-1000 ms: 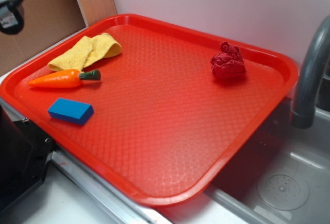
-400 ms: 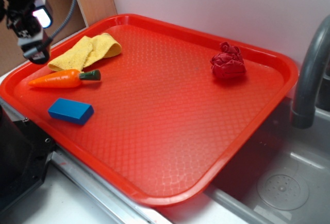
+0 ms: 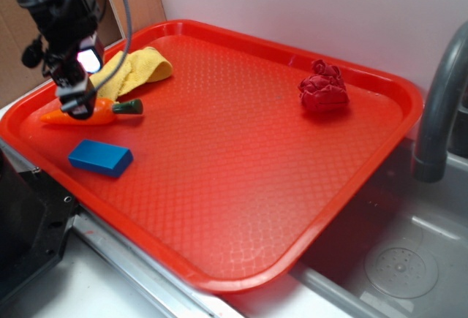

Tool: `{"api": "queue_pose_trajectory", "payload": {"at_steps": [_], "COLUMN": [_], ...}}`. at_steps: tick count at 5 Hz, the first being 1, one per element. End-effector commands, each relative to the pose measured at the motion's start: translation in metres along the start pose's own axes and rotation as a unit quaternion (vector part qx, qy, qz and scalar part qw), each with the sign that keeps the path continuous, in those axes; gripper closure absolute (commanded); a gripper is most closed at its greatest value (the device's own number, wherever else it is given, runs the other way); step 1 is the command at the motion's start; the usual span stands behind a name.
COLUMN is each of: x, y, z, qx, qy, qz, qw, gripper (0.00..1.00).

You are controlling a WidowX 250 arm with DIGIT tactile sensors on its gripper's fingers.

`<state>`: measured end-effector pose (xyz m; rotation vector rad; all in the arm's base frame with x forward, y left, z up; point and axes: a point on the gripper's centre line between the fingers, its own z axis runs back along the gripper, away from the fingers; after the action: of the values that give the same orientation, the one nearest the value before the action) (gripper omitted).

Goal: Grab the carrot.

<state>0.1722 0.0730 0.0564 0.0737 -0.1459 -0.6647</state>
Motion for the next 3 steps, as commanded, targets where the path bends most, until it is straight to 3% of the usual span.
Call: {"api": "queue_pose_trajectory", "payload": {"at_steps": [1,2,3], "x": [-0.001,0.001,0.003], "y": [0.015,0.013,0.012], "z": [-0.028,-0.037,-0.040], "qx": [-0.010,-0.030,-0.033], "qy": [-0.001,-0.009,-0.006], "qz": [-0.037,-0.065,-0.075], "qw": [0.999,0.997,0.997], "gripper": [0.00,0.01,1.00]}}
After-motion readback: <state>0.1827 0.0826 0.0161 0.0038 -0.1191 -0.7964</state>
